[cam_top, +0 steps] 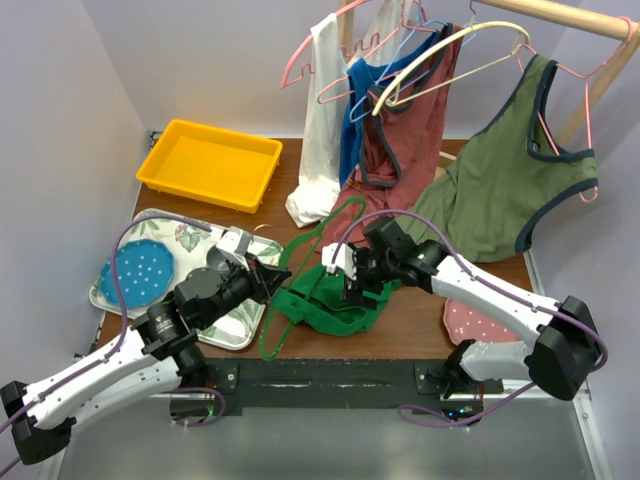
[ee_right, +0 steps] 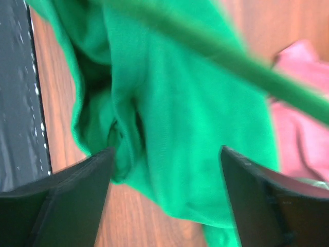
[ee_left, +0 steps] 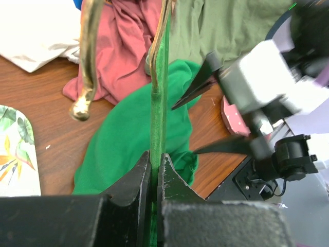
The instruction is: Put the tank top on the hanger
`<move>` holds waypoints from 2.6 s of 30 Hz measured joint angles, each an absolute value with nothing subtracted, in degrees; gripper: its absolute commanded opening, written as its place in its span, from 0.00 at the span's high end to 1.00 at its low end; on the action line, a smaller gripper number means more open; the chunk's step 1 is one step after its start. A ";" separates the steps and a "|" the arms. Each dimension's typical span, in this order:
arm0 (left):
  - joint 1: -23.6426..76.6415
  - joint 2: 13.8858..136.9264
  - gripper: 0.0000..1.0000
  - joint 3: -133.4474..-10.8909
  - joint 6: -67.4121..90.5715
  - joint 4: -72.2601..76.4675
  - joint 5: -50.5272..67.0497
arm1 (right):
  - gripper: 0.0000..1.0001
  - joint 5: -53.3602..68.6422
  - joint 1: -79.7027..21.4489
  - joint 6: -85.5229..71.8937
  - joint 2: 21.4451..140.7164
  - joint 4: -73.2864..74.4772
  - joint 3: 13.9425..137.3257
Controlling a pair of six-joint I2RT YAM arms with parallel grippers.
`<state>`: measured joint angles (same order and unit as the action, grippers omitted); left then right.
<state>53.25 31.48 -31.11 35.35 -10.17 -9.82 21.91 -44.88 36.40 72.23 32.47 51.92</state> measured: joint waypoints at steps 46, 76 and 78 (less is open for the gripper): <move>53.25 31.94 1.00 -29.15 35.57 -8.49 -9.37 | 0.90 19.94 -48.36 42.92 72.75 29.28 40.38; 53.25 22.50 1.00 -21.74 32.10 -2.61 2.09 | 1.00 23.83 -11.77 18.83 58.37 24.67 44.45; 53.25 23.97 1.00 -21.76 31.31 -2.20 3.42 | 1.00 23.86 -10.92 17.96 58.96 24.56 46.19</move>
